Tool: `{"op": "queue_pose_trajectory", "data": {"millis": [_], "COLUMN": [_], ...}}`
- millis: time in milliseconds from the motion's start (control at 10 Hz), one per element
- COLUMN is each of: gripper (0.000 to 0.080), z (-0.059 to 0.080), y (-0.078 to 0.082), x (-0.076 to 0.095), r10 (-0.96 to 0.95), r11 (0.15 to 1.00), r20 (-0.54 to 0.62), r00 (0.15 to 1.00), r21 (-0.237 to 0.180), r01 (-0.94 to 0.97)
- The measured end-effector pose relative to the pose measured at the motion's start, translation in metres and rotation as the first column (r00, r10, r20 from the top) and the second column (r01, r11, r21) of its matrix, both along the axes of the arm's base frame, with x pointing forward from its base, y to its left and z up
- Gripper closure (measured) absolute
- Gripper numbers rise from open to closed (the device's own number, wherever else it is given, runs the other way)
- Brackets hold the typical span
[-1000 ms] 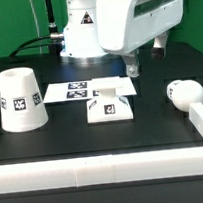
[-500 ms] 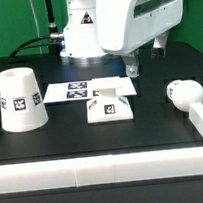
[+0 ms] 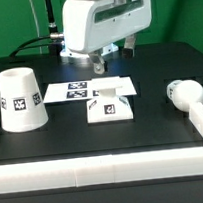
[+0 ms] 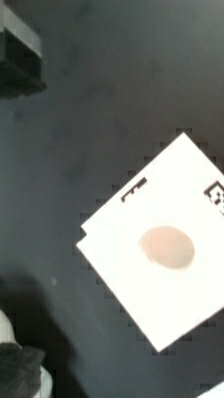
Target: Assemble lamp
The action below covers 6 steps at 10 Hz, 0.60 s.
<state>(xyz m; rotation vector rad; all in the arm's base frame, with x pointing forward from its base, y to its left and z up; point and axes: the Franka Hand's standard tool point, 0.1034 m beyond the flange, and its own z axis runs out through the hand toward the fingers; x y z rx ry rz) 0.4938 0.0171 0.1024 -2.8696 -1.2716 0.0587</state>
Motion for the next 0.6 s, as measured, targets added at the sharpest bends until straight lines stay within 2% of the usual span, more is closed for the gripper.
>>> {"op": "queue_pose_trajectory", "data": {"millis": [200,400,600], "gripper": [0.01,0.01,0.01], "z": [-0.001,-0.001,-0.006], "y": [0.0,-0.001,-0.01], "x": [-0.001,-0.002,-0.014], "r10": [0.0,-0.191,-0.465], "r11": [1.0,0.981,0.885], "r20": [-0.002,0.0,-0.005], "r00": [1.0,0.981,0.886], "r21": [0.0,-0.002,-0.02], "r01": [0.0,0.191,0.464]}}
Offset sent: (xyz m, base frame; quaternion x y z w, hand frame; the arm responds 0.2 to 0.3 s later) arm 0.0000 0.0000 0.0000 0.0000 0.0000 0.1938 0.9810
